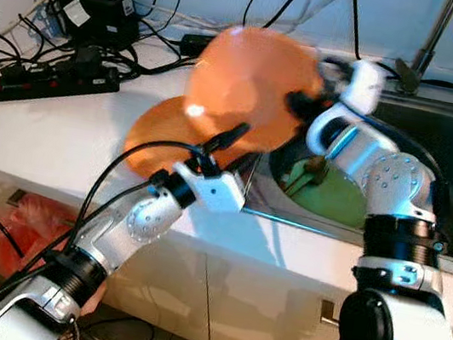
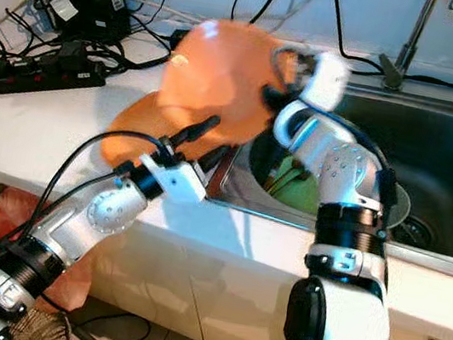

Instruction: Kitchen organization

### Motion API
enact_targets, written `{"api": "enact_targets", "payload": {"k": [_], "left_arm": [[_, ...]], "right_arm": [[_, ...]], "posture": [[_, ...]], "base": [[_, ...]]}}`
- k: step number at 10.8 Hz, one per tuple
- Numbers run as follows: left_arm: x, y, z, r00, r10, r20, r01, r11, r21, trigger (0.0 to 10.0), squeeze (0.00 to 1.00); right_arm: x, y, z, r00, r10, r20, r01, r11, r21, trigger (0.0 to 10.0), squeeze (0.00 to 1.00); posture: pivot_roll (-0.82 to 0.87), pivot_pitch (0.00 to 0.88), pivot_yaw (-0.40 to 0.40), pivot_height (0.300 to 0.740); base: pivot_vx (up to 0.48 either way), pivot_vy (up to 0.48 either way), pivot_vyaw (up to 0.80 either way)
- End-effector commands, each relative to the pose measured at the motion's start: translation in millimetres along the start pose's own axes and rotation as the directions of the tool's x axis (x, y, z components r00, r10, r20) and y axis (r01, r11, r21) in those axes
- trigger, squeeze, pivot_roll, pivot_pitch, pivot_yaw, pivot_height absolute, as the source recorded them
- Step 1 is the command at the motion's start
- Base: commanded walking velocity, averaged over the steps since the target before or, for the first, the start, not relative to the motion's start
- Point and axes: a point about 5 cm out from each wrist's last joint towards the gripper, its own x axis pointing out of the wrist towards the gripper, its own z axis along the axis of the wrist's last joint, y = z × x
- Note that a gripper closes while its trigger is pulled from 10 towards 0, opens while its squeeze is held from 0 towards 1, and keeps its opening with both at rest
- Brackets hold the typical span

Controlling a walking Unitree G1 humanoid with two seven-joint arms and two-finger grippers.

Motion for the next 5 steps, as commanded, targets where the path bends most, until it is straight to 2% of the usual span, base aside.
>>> {"api": "enact_targets", "payload": {"k": [1,3,5], "left_arm": [[1.6,14.8,3,0.998,0.063,0.023,-0.062,0.998,-0.006,10.0,1.0],[3.0,22.1,7,0.995,0.095,0.029,-0.094,0.995,-0.031,10.0,1.0],[3.6,28.2,3,0.99,0.135,-0.041,-0.139,0.982,-0.125,10.0,1.0]], "right_arm": [[0.9,-3.4,2,0.999,-0.032,0.024,0.032,0.999,0.01,0.0,0.0],[3.9,-26.3,0,0.988,-0.143,0.065,0.14,0.989,0.054,0.0,0.0],[0.7,-56.6,-5,0.954,-0.285,0.091,0.285,0.958,0.011,0.0,0.0]], "posture": [[0.08,0.023,0.115,0.74],[0.08,0.023,0.111,0.74],[0.08,0.026,0.106,0.74]], "base": [[0.0,0.0,0.0],[0.0,0.0,0.0],[0.0,0.0,0.0]]}}
